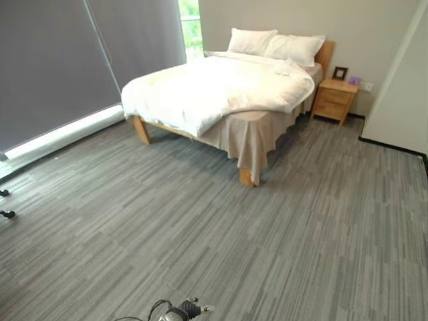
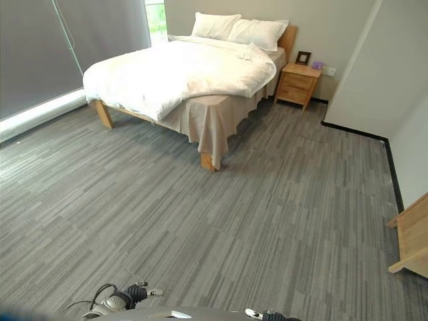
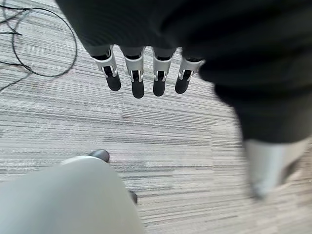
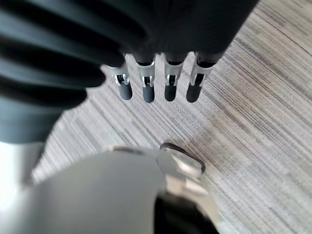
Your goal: Making the bed.
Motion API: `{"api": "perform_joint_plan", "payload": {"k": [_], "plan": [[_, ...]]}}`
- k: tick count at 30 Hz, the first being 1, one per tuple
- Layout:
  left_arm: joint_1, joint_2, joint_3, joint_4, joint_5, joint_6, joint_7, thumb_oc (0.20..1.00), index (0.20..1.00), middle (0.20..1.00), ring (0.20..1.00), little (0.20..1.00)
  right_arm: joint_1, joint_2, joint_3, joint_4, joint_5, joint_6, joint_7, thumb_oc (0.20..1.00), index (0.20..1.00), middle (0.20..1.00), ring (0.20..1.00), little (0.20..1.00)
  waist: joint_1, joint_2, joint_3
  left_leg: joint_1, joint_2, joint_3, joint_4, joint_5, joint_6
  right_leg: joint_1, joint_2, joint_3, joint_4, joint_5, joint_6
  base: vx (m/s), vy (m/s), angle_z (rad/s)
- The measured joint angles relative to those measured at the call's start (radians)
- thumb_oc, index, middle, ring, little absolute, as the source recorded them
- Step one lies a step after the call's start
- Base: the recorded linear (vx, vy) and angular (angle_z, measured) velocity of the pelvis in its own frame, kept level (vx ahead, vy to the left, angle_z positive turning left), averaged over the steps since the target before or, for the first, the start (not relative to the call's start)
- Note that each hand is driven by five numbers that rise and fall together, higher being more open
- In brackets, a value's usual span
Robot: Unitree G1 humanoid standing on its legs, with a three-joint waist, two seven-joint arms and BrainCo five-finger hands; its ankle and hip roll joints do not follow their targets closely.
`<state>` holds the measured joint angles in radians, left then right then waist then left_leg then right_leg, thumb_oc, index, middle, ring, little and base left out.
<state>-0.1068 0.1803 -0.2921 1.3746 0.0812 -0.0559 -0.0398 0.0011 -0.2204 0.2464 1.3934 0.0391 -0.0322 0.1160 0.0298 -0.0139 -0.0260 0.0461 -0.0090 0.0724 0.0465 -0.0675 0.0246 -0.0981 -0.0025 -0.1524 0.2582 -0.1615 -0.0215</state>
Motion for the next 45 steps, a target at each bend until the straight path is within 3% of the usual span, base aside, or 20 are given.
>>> {"api": "perform_joint_plan", "payload": {"k": [6, 9, 12, 14, 16, 18, 20, 24, 28, 34, 36, 38, 40, 41, 42, 43, 45], "plan": [[0.017, 0.02, -0.012, 0.013, 0.012, 0.003, -0.007, 1.0, 1.0, 1.0, 1.0, 1.0, -0.012, -0.014, -0.014, -0.001, 0.007, 0.005, 0.001, 1.0, 1.0, 1.0, 1.0, 1.0, 0.001, 0.011, 0.004, 0.011, -0.001, -0.001, -0.011, -0.004, -0.001, 0.012, 0.001, 0.0, -0.014, -0.001, 0.0, 0.02, 0.007, 0.01], [0.011, 0.054, -0.086, -0.053, 0.043, 0.0, -0.006, 1.0, 1.0, 1.0, 1.0, 1.0, -0.03, -0.056, -0.085, -0.044, 0.104, 0.011, 0.002, 1.0, 1.0, 1.0, 1.0, 1.0, -0.003, 0.018, 0.013, 0.01, -0.003, 0.003, -0.011, -0.004, 0.0, 0.008, 0.001, 0.008, -0.013, 0.001, 0.002, -0.01, 0.017, -0.07], [-0.009, 0.13, -0.083, -0.218, 0.048, -0.007, -0.002, 1.0, 1.0, 1.0, 1.0, 1.0, -0.01, -0.123, -0.092, -0.263, 0.269, -0.015, 0.006, 1.0, 1.0, 1.0, 1.0, 1.0, -0.002, 0.024, 0.035, 0.008, 0.001, 0.025, -0.011, -0.002, 0.002, 0.0, 0.004, 0.024, -0.012, 0.011, 0.004, -0.01, 0.016, -0.2], [-0.017, 0.208, -0.038, -0.44, 0.003, 0.017, -0.006, 1.0, 1.0, 1.0, 1.0, 1.0, 0.005, -0.161, -0.123, -0.458, 0.358, -0.001, 0.02, 1.0, 1.0, 1.0, 1.0, 1.0, -0.01, 0.022, 0.047, 0.006, 0.0, 0.029, -0.011, -0.001, 0.003, -0.004, 0.004, 0.026, -0.014, 0.016, 0.005, -0.01, 0.01, -0.04], [-0.038, 0.229, 0.023, -0.543, -0.039, -0.007, 0.012, 1.0, 1.0, 1.0, 1.0, 1.0, 0.007, -0.185, -0.132, -0.566, 0.399, -0.015, 0.022, 1.0, 1.0, 1.0, 1.0, 1.0, -0.007, 0.026, 0.057, 0.009, 0.0, 0.03, -0.013, 0.003, 0.007, 0.003, 0.005, 0.026, -0.022, 0.026, 0.013, 0.0, 0.0, 0.0], [-0.004, 0.274, 0.047, -0.811, -0.076, 0.013, 0.02, 1.0, 1.0, 1.0, 1.0, 1.0, 0.073, -0.227, -0.134, -0.833, 0.401, -0.016, 0.026, 1.0, 1.0, 1.0, 1.0, 1.0, -0.011, 0.03, 0.058, 0.009, 0.0, 0.029, -0.019, 0.004, 0.008, 0.008, 0.006, 0.026, -0.037, 0.033, 0.017, 0.0, 0.0, 0.0], [0.023, 0.274, 0.066, -0.959, -0.089, -0.015, 0.02, 1.0, 1.0, 1.0, 1.0, 1.0, 0.11, -0.239, -0.151, -0.958, 0.397, -0.028, 0.037, 1.0, 1.0, 1.0, 1.0, 1.0, -0.011, 0.033, 0.055, 0.018, 0.0, 0.027, -0.026, 0.005, 0.01, 0.025, 0.008, 0.024, -0.062, 0.04, 0.019, 0.02, 0.009, 0.03], [0.065, 0.194, 0.108, -0.961, -0.195, -0.01, 0.023, 1.0, 1.0, 1.0, 1.0, 1.0, 0.141, -0.213, -0.162, -1.025, 0.379, -0.021, 0.044, 1.0, 1.0, 1.0, 1.0, 1.0, -0.02, 0.037, 0.058, 0.027, -0.001, 0.028, -0.043, 0.005, 0.01, 0.034, 0.009, 0.025, -0.083, 0.044, 0.02, 0.04, 0.02, -0.02], [0.133, 0.168, 0.109, -0.961, -0.196, -0.006, 0.027, 1.0, 1.0, 1.0, 1.0, 1.0, 0.183, -0.141, -0.177, -1.028, 0.371, -0.022, 0.044, 1.0, 1.0, 1.0, 1.0, 1.0, -0.027, 0.037, 0.067, 0.027, -0.003, 0.03, -0.049, 0.005, 0.01, 0.032, 0.009, 0.029, -0.09, 0.044, 0.021, 0.02, 0.023, -0.03], [0.151, 0.168, 0.149, -0.932, -0.185, -0.007, 0.065, 1.0, 1.0, 1.0, 1.0, 1.0, 0.171, -0.165, -0.158, -1.06, 0.241, -0.042, 0.012, 1.0, 1.0, 1.0, 1.0, 1.0, -0.023, 0.047, 0.087, 0.009, -0.004, 0.054, -0.05, 0.005, 0.01, 0.009, 0.009, 0.054, -0.102, 0.056, 0.027, 0.02, 0.05, -0.13], [0.154, 0.182, 0.192, -0.931, -0.178, -0.006, 0.077, 1.0, 1.0, 1.0, 1.0, 1.0, 0.159, -0.181, -0.16, -1.072, 0.233, -0.044, 0.004, 1.0, 1.0, 1.0, 1.0, 1.0, -0.022, 0.037, 0.1, 0.004, -0.008, 0.06, -0.05, 0.005, 0.01, 0.0, 0.011, 0.07, -0.102, 0.065, 0.036, -0.05, 0.063, -0.16], [0.149, 0.205, 0.201, -0.933, -0.174, -0.007, 0.084, 1.0, 1.0, 1.0, 1.0, 1.0, 0.147, -0.182, -0.16, -1.071, 0.235, -0.046, -0.001, 1.0, 1.0, 1.0, 1.0, 1.0, -0.023, 0.031, 0.109, -0.011, -0.007, 0.065, -0.058, 0.015, 0.025, -0.058, 0.011, 0.086, -0.033, 0.085, 0.076, -0.07, 0.075, -0.27], [0.148, 0.244, 0.214, -0.947, -0.171, -0.003, 0.096, 1.0, 1.0, 1.0, 1.0, 1.0, 0.132, -0.168, -0.158, -1.073, 0.239, -0.052, 0.001, 1.0, 1.0, 1.0, 1.0, 1.0, -0.025, 0.006, 0.153, -0.026, -0.013, 0.109, -0.057, 0.018, 0.032, -0.171, 0.008, 0.109, 0.142, 0.089, 0.132, 0.1, 0.121, -0.62], [0.144, 0.257, 0.224, -0.955, -0.165, 0.0, 0.103, 1.0, 1.0, 1.0, 1.0, 1.0, 0.123, -0.155, -0.158, -1.075, 0.246, -0.055, 0.003, 1.0, 1.0, 1.0, 1.0, 1.0, -0.031, 0.007, 0.198, -0.023, 0.001, 0.134, -0.057, 0.018, 0.041, -0.256, 0.005, 0.107, 0.27, 0.129, 0.204, 0.3, 0.036, -0.51], [0.144, 0.26, 0.223, -0.955, -0.152, 0.003, 0.104, 1.0, 1.0, 1.0, 1.0, 1.0, 0.124, -0.152, -0.157, -1.074, 0.246, -0.054, 0.004, 1.0, 1.0, 1.0, 1.0, 1.0, -0.035, 0.009, 0.21, -0.023, 0.003, 0.14, -0.065, 0.021, 0.046, -0.282, -0.007, 0.091, 0.315, 0.132, 0.221, 0.37, -0.023, -0.41], [0.144, 0.253, 0.222, -0.956, -0.142, 0.004, 0.103, 1.0, 1.0, 1.0, 1.0, 1.0, 0.141, -0.153, -0.158, -1.076, 0.245, -0.051, 0.008, 1.0, 1.0, 1.0, 1.0, 1.0, -0.053, 0.004, 0.218, -0.014, -0.006, 0.143, -0.076, 0.005, 0.037, -0.303, -0.044, 0.074, 0.31, 0.128, 0.216, 0.43, -0.081, -0.24], [0.144, 0.253, 0.221, -0.958, -0.137, 0.006, 0.101, 1.0, 1.0, 1.0, 1.0, 1.0, 0.159, -0.142, -0.158, -1.076, 0.245, -0.049, 0.016, 1.0, 1.0, 1.0, 1.0, 1.0, -0.063, -0.009, 0.233, 0.008, -0.034, 0.149, -0.093, 0.005, 0.036, -0.298, -0.124, 0.056, 0.18, 0.131, 0.207, 0.38, -0.093, -0.21]]}}
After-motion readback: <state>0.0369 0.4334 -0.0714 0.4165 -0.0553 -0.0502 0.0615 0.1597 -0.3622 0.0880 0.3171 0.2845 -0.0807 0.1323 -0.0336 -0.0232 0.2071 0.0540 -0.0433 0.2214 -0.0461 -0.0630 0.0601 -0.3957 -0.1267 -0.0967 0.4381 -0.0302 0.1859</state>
